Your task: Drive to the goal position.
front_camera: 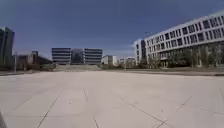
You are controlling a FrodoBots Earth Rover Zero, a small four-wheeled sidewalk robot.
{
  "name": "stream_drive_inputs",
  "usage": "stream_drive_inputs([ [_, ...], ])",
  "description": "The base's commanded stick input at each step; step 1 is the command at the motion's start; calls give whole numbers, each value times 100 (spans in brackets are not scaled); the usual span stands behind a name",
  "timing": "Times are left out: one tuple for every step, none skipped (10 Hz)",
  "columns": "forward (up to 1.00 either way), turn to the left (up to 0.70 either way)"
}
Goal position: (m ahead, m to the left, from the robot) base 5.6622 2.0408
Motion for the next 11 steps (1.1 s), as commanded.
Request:
stream_drive_inputs([
  [9,-5],
  [9,-5],
  [9,-5],
  [9,-5],
  [10,-5],
  [10,-5],
  [9,-5],
  [9,-5],
  [9,-5],
  [9,-5],
  [9,-5],
])
